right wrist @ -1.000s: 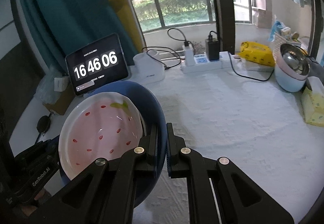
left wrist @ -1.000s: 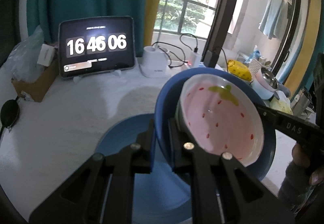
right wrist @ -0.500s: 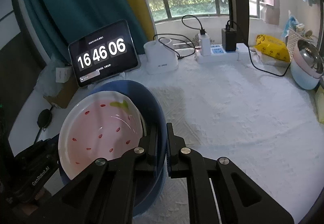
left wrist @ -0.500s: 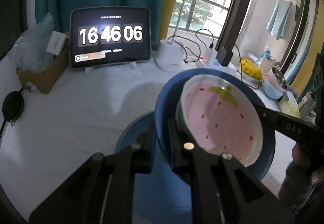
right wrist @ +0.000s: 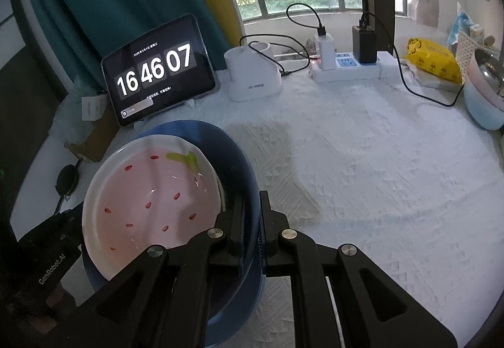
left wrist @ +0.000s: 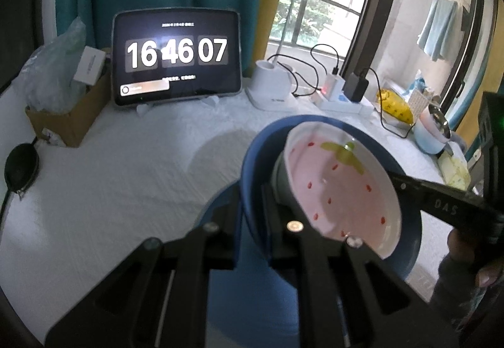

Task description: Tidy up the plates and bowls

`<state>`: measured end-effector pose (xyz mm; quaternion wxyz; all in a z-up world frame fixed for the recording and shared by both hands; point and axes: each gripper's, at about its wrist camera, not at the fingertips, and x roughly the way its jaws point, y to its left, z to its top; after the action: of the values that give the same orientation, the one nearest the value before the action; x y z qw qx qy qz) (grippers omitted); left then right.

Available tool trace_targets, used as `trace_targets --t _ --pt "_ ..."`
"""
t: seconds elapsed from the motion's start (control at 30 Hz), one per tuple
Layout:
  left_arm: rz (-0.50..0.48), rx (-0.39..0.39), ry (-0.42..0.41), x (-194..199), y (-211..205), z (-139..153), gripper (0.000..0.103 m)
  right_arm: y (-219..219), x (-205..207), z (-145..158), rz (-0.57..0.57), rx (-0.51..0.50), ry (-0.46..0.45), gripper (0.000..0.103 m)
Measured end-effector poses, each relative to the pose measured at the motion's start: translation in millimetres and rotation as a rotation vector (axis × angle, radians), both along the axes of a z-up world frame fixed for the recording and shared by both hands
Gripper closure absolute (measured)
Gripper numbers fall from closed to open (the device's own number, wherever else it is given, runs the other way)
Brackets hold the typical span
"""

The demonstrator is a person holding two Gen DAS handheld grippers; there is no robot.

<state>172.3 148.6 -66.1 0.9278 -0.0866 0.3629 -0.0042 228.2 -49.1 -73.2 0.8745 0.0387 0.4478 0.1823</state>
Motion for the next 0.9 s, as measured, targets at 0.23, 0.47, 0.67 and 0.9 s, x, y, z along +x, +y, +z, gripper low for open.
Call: trace_targets --t 0.23,0.47,0.67,0.9 --pt "0.007 0.06 -0.011 -4 -2 1 0.09 4 -3 -1 0.024 -0.021 0.002 0.091" --pt "0.013 0.151 -0.028 -6 -9 1 0.09 7 -10 -3 0.025 -0.052 -0.025 0.091" --pt "0.027 0.172 -0.028 -9 -10 2 0.089 5 -13 -2 0.013 -0.058 -0.029 0.085" --pt "0.045 0.162 -0.041 -15 -8 4 0.088 -3 -14 -2 0.0 -0.041 0.0 0.07"
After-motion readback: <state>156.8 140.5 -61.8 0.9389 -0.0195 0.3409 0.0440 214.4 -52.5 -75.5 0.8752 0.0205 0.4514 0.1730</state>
